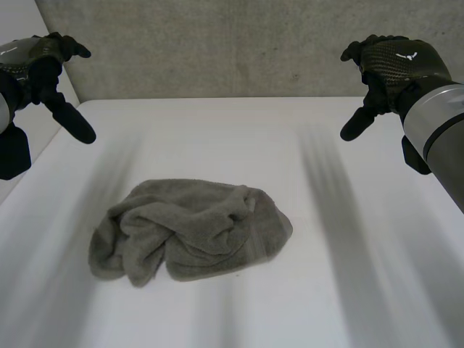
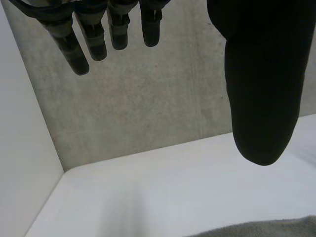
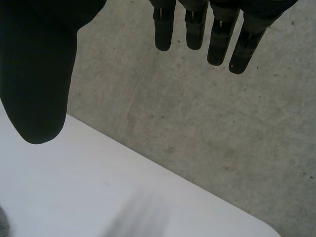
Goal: Fold the laundry
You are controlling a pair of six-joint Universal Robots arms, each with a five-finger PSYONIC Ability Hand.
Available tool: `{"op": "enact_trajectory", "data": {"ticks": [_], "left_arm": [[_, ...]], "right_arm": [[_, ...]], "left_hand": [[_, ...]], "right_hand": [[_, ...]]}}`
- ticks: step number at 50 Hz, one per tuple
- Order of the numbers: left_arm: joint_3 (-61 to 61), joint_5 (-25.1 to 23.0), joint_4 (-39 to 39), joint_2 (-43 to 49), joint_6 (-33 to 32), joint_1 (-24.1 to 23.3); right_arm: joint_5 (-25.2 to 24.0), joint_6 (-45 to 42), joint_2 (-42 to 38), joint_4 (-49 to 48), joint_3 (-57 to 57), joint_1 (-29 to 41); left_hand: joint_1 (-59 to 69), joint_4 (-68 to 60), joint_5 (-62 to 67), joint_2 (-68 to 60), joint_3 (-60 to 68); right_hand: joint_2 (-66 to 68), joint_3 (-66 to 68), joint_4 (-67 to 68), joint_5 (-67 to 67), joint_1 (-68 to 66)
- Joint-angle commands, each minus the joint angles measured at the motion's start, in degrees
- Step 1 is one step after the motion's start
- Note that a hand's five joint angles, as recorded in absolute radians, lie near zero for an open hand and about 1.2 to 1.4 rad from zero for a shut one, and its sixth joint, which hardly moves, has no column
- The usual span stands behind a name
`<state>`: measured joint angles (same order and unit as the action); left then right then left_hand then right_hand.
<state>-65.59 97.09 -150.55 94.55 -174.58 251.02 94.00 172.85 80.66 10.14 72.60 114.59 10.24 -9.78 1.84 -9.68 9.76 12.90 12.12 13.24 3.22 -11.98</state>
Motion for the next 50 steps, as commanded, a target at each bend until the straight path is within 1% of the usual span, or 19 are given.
{"op": "enact_trajectory", "data": {"ticks": [1,14,17,19,20,21,22,24,28,29,30,31,32,33,37,39,45,49,50], "left_arm": [[0.38,-2.35,0.52,0.1,-0.15,-0.01],[-0.41,-2.52,0.35,-0.07,-0.15,0.17],[-0.5,-2.7,0.35,-0.07,-0.15,0.17],[-1.11,-3.22,0.26,-0.07,-0.23,-0.26],[-1.11,-3.23,0.26,-0.07,-0.23,-0.27],[-1.81,-3.92,0.43,-0.07,-0.67,-0.44],[-1.82,-3.93,0.44,-0.07,-0.67,-0.44],[-4.09,-5.94,0.61,-0.07,-0.85,-0.53],[-7.53,-7.71,0.52,-0.25,-0.85,-0.09],[-9.71,-8.23,0.44,-0.42,-0.94,-0.09],[-9.73,-8.23,0.44,-0.42,-0.94,-0.09],[-12.51,-8.58,0.35,-0.77,-1.11,-0.09],[-12.54,-8.59,0.35,-0.78,-1.11,-0.09],[-15.76,-8.93,0.0,-1.47,-1.98,-0.44],[-21.94,-9.29,-1.06,-3.41,-3.93,0.26],[-28.33,-9.38,-3.07,-5.42,-4.8,0.78],[-37.41,-9.29,-6.77,-7.28,-4.89,1.31],[-43.99,-9.2,-11.06,-8.16,-4.98,1.49],[-45.57,-9.11,-12.03,-8.25,-4.98,1.58]], "right_arm": [[-0.22,-0.76,-0.24,-0.56,1.31,-0.33],[-0.31,-3.13,-0.33,-1.08,1.75,-0.33],[-1.72,-5.85,-0.42,-1.08,1.84,-0.07],[-3.82,-12.32,-1.2,0.14,1.93,0.02],[-3.83,-12.36,-1.21,0.15,1.93,0.02],[-4.78,-16.1,-1.99,1.71,2.28,0.02],[-4.79,-16.14,-2.0,1.73,2.28,0.02],[-5.67,-21.65,-3.57,7.93,2.46,0.37],[-6.37,-22.55,-5.25,13.15,2.54,1.08],[-7.25,-22.21,-6.38,14.02,2.63,2.03],[-8.82,-22.03,-7.35,13.95,3.33,3.35],[-8.84,-22.03,-7.36,13.94,3.34,3.36],[-10.75,-21.94,-8.32,13.68,4.03,4.32],[-12.68,-21.85,-9.54,13.33,5.26,4.68],[-14.8,-21.68,-12.88,11.23,7.81,5.47],[-14.81,-21.06,-14.39,9.29,9.14,6.0],[-14.72,-16.68,-16.85,-1.06,15.1,7.84],[-14.55,-13.68,-18.08,-9.59,18.62,8.28],[-14.55,-13.68,-18.08,-9.61,18.63,8.28]], "left_hand": [[-0.02,-0.44,-1.62,-0.54,0.45],[0.65,-1.11,-0.95,-1.21,1.12],[1.16,-1.61,-0.44,-1.71,1.63],[1.16,-1.61,-0.44,-1.71,1.63],[1.16,-1.61,-0.44,-1.71,1.63],[1.16,-1.61,-0.44,-1.71,1.63],[1.16,-1.61,-0.44,-1.71,1.63],[1.32,-1.78,-0.28,-1.88,1.79],[1.49,-1.95,-0.11,-2.05,1.96],[6.82,-7.28,5.22,-7.38,7.29],[6.87,-7.33,5.28,-7.43,7.35],[27.86,-28.32,26.26,-28.42,28.33],[28.07,-28.53,26.47,-28.63,28.54],[42.89,-43.35,41.29,-43.45,43.36],[40.35,-40.81,38.75,-40.91,40.82],[26.8,-27.25,25.2,-27.35,27.27],[24.2,-24.66,22.6,-24.76,24.67],[16.66,-17.12,15.06,-17.22,17.14],[13.3,-13.76,11.7,-13.86,13.77]], "right_hand": [[-2.9,-2.12,-3.24,-3.22,1.98],[-2.9,-2.12,-3.24,-3.22,1.98],[-2.9,-2.12,-3.24,-3.22,1.98],[-2.9,-2.12,-3.24,-3.22,1.98],[-2.9,-2.12,-3.24,-3.22,1.98],[-2.9,-2.12,-3.24,-3.22,1.98],[-2.9,-2.12,-3.24,-3.22,1.98],[-2.9,-2.12,-3.24,-3.22,1.98],[-2.9,-2.12,-3.24,-3.22,1.98],[-2.16,-1.38,-2.5,-2.49,1.24],[-1.47,-0.69,-1.82,-1.8,0.56],[-1.47,-0.69,-1.81,-1.79,0.55],[0.37,1.14,0.02,0.04,-1.28],[2.22,2.99,1.87,1.89,-3.13],[6.59,7.36,6.24,6.26,-7.5],[9.13,9.91,8.79,8.8,-10.05],[19.36,20.14,19.02,19.04,-20.28],[24.93,25.71,24.58,24.6,-25.84],[24.94,25.72,24.6,24.62,-25.86]]}}
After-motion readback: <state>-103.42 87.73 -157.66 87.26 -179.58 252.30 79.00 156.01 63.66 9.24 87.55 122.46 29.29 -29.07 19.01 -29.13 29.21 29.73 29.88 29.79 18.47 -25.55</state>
